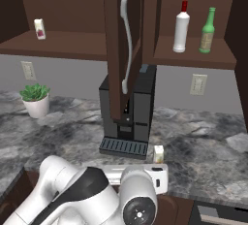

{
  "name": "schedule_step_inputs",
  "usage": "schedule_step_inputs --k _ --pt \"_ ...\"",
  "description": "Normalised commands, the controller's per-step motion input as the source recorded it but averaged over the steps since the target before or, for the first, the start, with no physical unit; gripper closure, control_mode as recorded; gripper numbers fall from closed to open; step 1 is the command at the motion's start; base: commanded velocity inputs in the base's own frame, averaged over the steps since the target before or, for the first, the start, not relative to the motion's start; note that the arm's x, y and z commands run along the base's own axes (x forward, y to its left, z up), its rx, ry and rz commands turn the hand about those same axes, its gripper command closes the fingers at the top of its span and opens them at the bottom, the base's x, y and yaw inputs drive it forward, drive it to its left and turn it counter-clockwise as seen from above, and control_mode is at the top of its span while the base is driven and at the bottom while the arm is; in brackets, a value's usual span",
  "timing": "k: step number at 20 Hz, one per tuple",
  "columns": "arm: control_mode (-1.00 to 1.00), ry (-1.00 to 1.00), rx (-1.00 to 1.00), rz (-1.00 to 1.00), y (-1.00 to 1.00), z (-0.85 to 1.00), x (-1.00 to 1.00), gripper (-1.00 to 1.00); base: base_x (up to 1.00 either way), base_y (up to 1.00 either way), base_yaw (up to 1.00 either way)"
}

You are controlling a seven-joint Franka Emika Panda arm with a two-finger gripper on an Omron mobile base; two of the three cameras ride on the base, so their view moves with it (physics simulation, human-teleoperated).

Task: Sort all alcoholic drinks to one cabinet, and non-alcoholic drinks to the other.

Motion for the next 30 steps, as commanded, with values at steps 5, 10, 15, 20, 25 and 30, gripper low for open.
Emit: schedule_step_inputs --k 5,10,15,20,25,30 --pt "-1.00 0.00 0.01 0.00 0.00 -0.16 0.18 -1.00 0.00 0.00 0.00" --pt "-1.00 0.00 0.01 0.00 0.00 -0.15 0.21 -1.00 0.00 0.00 0.00" --pt "-1.00 0.00 0.01 0.00 0.00 -0.15 0.20 -1.00 0.00 0.00 0.00" --pt "-1.00 0.00 0.01 0.00 -0.06 -0.16 0.23 -1.00 0.00 0.00 0.00" --pt "-1.00 0.00 0.01 0.00 -0.14 -0.14 0.23 -1.00 0.00 0.00 0.00" --pt "-1.00 0.00 0.01 0.00 -0.21 -0.15 0.22 -1.00 0.00 0.00 0.00"
